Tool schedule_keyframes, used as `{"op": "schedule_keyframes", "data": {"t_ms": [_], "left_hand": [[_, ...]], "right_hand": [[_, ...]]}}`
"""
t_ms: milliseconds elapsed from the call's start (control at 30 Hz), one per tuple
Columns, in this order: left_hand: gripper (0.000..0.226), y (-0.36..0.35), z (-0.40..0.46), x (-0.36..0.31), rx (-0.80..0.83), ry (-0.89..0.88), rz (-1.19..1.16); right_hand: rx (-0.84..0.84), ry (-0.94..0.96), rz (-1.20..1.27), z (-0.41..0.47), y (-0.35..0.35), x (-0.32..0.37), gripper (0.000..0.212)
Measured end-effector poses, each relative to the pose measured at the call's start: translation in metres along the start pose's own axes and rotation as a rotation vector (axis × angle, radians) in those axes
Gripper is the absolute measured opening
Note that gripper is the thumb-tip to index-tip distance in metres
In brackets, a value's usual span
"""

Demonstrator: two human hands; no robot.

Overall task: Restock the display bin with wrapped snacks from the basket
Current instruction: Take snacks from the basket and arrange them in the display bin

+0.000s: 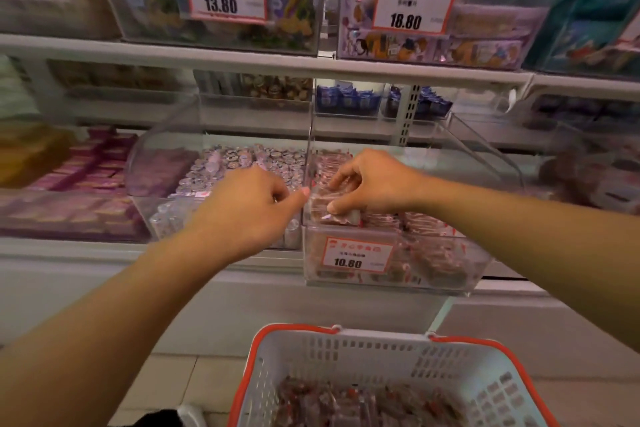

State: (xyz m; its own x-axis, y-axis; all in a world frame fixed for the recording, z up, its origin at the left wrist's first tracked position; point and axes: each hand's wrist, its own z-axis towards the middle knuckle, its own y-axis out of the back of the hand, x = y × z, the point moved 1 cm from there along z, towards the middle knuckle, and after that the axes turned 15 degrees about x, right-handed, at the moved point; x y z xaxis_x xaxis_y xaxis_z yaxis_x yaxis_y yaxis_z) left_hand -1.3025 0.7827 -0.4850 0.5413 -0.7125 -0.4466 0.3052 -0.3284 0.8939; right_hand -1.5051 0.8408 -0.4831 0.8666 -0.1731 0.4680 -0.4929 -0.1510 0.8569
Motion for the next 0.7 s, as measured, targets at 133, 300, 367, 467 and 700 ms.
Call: {"op": "schedule_keyframes", "data": {"t_ms": [133, 300, 367, 467, 700], "left_hand": [[0.042, -0.014, 0.003, 0.001, 0.052, -0.049, 0.060], [0.034, -0.018, 0.006, 0.000, 0.078, -0.045, 0.052], [0.034, -0.017, 0.007, 0.000, 0.075, -0.050, 0.046], [0.034, -0.017, 0.006, 0.000, 0.066, -0.073, 0.043], [0.033, -0.017, 0.009, 0.001, 0.086, -0.069, 0.023]], "right_hand": [[-0.101, 0.072, -0.224, -0.003, 0.001, 0.002, 0.032], [-0.197, 0.123, -0.238, -0.008, -0.003, -0.003, 0.034], [-0.220, 0.158, -0.299, -0.009, -0.004, -0.005, 0.033], [-0.233, 0.149, -0.338, -0.008, -0.002, -0.011, 0.038], [0.090, 0.072, -0.522, 0.015, -0.012, -0.020, 0.078]]}}
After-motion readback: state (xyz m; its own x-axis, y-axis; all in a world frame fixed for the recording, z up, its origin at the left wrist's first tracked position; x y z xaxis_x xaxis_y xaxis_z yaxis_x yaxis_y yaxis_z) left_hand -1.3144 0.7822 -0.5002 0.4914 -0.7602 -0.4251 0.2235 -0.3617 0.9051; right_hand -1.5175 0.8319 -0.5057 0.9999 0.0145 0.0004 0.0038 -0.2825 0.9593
